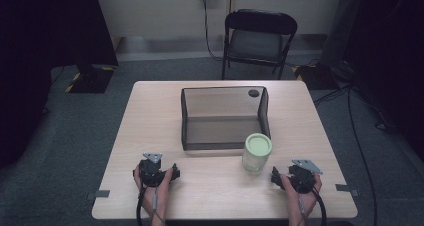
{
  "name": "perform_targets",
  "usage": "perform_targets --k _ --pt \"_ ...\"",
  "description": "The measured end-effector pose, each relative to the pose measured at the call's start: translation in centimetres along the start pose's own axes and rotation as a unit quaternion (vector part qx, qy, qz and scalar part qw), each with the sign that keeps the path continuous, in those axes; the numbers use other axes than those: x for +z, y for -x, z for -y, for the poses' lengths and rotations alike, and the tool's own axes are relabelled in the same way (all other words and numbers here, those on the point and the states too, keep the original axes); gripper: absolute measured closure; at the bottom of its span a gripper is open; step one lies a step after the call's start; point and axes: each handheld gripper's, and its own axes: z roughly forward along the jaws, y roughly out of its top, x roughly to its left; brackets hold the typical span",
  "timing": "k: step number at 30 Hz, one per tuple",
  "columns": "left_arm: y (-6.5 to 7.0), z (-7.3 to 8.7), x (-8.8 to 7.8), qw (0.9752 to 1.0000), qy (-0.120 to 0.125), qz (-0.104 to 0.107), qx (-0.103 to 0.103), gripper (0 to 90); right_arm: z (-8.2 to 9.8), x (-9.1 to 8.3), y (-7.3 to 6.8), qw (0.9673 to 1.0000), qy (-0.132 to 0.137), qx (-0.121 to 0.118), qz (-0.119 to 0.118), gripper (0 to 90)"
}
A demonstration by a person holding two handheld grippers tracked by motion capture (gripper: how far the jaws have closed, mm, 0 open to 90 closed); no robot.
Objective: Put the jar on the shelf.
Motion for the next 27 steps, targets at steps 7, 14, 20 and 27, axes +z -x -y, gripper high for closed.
perform_targets --k 7,14,20,27 --pt "0.0 0.0 0.0 1.0 0.0 0.0 0.0 2.0 -0.1 -0.7 0.0 0.9998 0.012 0.001 -0.015 1.4" --pt "0.0 0.0 0.0 1.0 0.0 0.0 0.0 2.0 -0.2 -1.3 -0.3 0.9993 0.025 -0.001 -0.027 1.5" --pt "0.0 0.0 0.0 1.0 0.0 0.0 0.0 2.0 -0.4 -1.9 -0.8 0.9986 0.038 -0.01 -0.035 1.9" --pt "0.0 0.0 0.0 1.0 0.0 0.0 0.0 2.0 -0.6 -3.0 -1.4 0.9976 0.053 -0.016 -0.042 2.7"
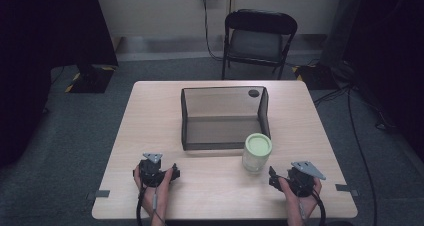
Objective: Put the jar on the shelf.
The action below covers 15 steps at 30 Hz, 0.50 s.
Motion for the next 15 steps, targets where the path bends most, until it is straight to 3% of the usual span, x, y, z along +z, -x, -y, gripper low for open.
perform_targets --k 6,15 --pt "0.0 0.0 0.0 1.0 0.0 0.0 0.0 2.0 -0.2 -0.7 -0.6 0.9998 0.014 -0.005 -0.009 2.7" --pt "0.0 0.0 0.0 1.0 0.0 -0.002 -0.002 1.8 -1.6 -2.1 -1.5 0.9979 0.041 -0.021 -0.046 2.5"
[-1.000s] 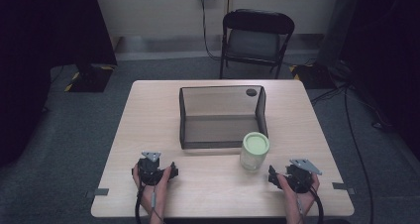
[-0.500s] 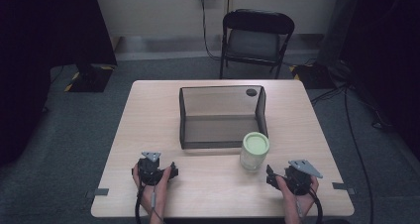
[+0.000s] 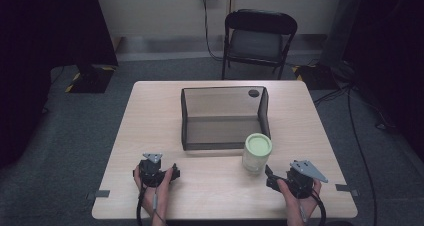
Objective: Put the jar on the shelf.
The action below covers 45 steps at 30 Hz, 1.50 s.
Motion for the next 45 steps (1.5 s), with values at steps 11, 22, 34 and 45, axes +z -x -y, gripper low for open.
perform_targets --k 11,22,34,45 --pt "0.0 0.0 0.0 1.0 0.0 0.0 0.0 1.8 -0.1 -0.2 -0.6 0.9995 0.009 -0.001 -0.031 1.2" --pt "0.0 0.0 0.0 1.0 0.0 0.0 0.0 1.8 -1.4 0.1 -1.6 0.9974 0.014 -0.02 -0.068 0.7" --pt "0.0 0.0 0.0 1.0 0.0 0.0 0.0 1.8 -2.9 1.6 -2.4 0.9955 0.017 -0.039 -0.085 0.6" --pt "0.0 0.0 0.0 1.0 0.0 0.0 0.0 1.7 -4.2 3.3 -2.9 0.9944 0.013 -0.047 -0.094 1.0"
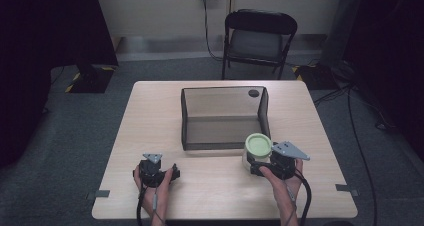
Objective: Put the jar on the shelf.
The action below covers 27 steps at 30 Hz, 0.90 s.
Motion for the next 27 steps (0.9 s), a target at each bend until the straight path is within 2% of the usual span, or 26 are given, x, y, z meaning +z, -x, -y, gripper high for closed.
perform_targets --k 17,22,27 --pt "0.0 0.0 0.0 1.0 0.0 0.001 0.0 1.6 0.2 2.6 -0.2 0.9998 -0.019 -0.003 0.008 1.2" --pt "0.0 0.0 0.0 1.0 0.0 0.001 0.0 1.5 0.4 3.0 -0.1 0.9997 -0.022 -0.006 0.007 8.9" --pt "0.0 0.0 0.0 1.0 0.0 0.001 0.001 1.5 0.4 3.0 -0.2 0.9997 -0.02 -0.008 0.01 10.0"
